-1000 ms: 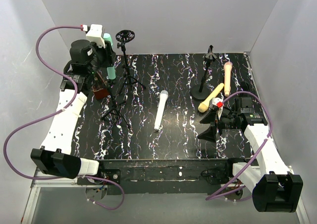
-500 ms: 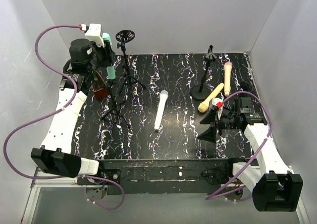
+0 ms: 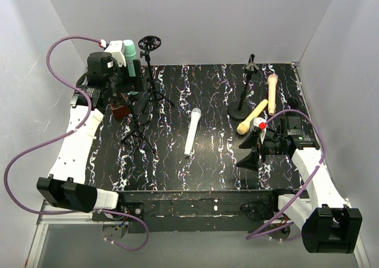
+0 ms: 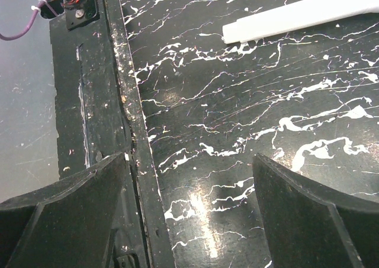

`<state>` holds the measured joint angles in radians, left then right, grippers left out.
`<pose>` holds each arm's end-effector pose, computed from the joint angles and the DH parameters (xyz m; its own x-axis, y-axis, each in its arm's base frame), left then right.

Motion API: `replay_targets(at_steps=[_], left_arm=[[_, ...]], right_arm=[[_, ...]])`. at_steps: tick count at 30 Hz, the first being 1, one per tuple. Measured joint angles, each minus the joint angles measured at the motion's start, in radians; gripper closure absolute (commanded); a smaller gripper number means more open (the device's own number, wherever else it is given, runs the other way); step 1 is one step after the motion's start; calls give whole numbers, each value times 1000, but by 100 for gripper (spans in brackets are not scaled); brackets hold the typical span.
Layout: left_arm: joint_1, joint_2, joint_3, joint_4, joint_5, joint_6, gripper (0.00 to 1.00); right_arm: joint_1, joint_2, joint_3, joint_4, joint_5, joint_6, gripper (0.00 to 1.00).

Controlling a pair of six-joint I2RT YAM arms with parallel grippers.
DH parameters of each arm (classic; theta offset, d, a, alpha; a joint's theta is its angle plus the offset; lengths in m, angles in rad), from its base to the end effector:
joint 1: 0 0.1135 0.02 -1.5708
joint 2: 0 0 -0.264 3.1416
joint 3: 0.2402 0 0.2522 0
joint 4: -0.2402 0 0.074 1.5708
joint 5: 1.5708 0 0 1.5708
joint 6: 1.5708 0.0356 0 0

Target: Attach the microphones to the stand

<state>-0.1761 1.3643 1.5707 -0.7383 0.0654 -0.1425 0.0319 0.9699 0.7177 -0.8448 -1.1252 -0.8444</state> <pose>0.2829 -0.0527 0.4253 -0.5270 -0.0502 -0.8484 0.1570 0.9753 -0.1552 0.1626 0.0373 0.2487 -0.2728 -0.3311 -0.9033 -0.9473 0.2562 0.1922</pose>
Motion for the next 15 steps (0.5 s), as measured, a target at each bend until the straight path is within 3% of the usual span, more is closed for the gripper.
replay_targets(at_steps=[15], left_arm=[[0, -219, -114, 6, 8, -7, 2]], right_arm=[[-6, 0, 0, -18, 0, -8, 5]])
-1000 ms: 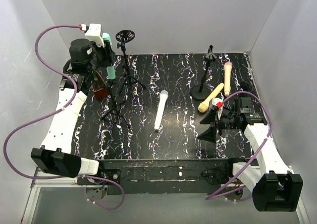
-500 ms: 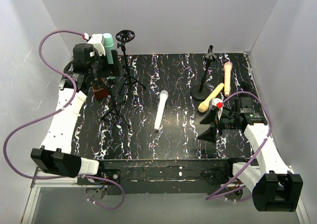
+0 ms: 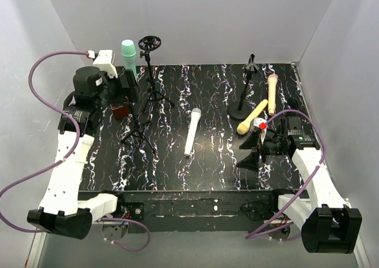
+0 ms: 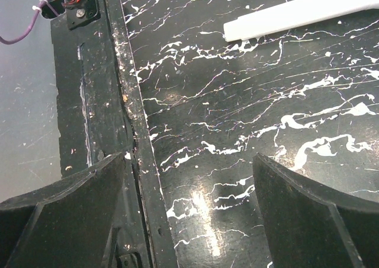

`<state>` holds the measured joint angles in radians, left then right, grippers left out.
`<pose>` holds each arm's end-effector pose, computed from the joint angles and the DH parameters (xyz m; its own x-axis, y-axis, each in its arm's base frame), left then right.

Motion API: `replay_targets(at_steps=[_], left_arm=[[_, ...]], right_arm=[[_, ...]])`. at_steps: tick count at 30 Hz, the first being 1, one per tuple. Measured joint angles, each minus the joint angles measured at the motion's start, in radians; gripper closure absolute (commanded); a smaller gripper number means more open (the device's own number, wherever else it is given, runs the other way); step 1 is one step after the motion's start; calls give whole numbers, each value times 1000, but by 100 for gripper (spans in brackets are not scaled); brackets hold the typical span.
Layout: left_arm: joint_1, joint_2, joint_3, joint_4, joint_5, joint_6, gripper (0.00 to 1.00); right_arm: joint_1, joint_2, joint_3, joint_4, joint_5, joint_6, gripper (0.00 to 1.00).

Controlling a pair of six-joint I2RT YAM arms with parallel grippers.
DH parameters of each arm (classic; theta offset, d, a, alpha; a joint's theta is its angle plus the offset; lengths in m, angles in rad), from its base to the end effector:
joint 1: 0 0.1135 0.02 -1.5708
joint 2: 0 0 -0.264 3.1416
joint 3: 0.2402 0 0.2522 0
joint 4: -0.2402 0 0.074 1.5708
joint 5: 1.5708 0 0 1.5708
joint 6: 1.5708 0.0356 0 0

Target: Attach the microphones to the stand

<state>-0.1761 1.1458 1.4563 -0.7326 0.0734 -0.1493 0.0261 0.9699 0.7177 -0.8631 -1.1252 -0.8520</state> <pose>0.2220 -0.0422 0.4411 -0.4346 -0.0733 -0.8976 0.1779 0.9700 -0.1654 0.1613 0.0363 0.2480 -0.2840 -0.3319 -0.8995 -0.9443 0.2593 0.2025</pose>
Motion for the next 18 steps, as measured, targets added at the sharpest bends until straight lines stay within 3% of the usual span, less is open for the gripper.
replay_targets(at_steps=[18], left_arm=[[0, -209, -224, 13, 14, -34, 2]], right_arm=[[-6, 0, 0, -2, 0, -12, 5]])
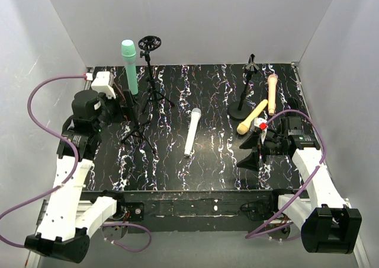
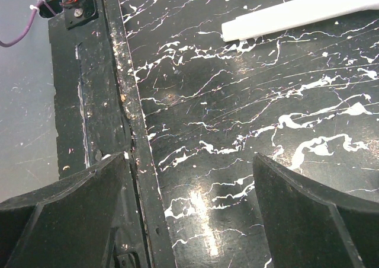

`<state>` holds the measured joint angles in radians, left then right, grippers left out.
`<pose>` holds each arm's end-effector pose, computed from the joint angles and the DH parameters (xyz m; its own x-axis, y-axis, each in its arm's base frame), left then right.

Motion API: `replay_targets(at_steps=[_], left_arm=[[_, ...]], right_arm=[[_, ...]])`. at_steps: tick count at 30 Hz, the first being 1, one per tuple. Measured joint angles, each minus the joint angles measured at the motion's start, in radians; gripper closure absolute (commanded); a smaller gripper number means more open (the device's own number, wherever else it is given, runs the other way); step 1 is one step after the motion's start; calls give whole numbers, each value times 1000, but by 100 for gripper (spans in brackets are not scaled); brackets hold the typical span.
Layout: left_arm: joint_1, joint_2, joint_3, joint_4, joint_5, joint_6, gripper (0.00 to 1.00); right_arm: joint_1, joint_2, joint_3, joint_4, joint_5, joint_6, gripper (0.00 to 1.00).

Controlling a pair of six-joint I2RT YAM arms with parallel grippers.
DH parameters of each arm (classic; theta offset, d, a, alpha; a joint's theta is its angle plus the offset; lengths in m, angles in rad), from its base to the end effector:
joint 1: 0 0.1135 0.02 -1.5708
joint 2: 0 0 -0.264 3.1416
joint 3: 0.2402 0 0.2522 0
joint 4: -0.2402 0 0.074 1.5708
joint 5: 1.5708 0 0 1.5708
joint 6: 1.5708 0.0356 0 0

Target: Attach the microphones to the stand

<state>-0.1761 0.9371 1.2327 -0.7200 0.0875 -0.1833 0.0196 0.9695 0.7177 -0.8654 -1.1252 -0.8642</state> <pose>0.1770 -0.0346 0.4099 -0.4447 -0.1053 -0.8895 0.1748 0.9638 -0.2015 0.1613 0.0353 0.2480 -0.2764 -0.3333 -0.9014 -0.9457 0.2614 0.1933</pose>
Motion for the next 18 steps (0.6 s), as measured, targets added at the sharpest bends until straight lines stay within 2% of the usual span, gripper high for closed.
replay_targets(at_steps=[9, 17, 18], left_arm=[[0, -212, -308, 171, -18, 18, 2], [0, -340, -698, 528, -44, 72, 3], [0, -335, -730, 571, -45, 77, 6]], right_arm=[[0, 0, 0, 0, 0, 0, 5], [0, 0, 0, 0, 0, -1, 5], [0, 0, 0, 0, 0, -1, 5]])
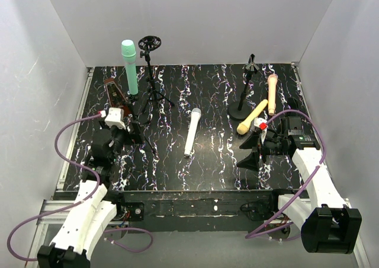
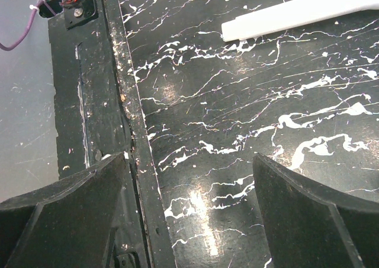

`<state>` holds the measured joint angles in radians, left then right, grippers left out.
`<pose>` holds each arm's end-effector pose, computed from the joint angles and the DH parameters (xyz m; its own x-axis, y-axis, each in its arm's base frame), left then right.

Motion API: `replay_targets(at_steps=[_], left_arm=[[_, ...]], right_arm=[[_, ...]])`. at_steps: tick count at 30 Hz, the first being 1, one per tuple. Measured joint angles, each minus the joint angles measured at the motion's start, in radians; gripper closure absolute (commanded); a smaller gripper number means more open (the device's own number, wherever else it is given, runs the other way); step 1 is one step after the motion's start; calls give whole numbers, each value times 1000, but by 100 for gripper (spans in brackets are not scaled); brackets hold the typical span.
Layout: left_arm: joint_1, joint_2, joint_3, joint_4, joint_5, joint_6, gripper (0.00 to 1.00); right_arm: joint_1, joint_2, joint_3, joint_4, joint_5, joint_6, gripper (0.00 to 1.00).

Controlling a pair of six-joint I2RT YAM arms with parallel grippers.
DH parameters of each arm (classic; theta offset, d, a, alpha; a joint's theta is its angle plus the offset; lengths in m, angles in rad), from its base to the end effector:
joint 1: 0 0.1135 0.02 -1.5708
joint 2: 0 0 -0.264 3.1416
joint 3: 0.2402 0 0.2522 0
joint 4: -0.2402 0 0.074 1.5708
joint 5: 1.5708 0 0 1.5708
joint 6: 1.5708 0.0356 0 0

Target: Attach the microphones to the stand

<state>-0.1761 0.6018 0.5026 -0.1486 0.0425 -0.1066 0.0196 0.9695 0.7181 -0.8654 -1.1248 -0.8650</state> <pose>0.1556 -0.0292 0.2715 -0.2630 -0.0612 -0.9628 0.1887 0.9755 -0.1135 0.1614 0.0353 0.2481 -0.2753 -0.3338 -0.9016 -0.9459 0.2613 0.1921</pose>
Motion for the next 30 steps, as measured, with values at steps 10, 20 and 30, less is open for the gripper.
replay_targets(at_steps=[10, 20, 30], left_arm=[[0, 164, -118, 366, 26, 56, 36], [0, 289, -113, 531, 27, 96, 64], [4, 364, -68, 558, 27, 133, 100]], right_arm=[[0, 4, 0, 0, 0, -3, 5], [0, 14, 0, 0, 1, -5, 5], [0, 14, 0, 0, 7, -7, 5]])
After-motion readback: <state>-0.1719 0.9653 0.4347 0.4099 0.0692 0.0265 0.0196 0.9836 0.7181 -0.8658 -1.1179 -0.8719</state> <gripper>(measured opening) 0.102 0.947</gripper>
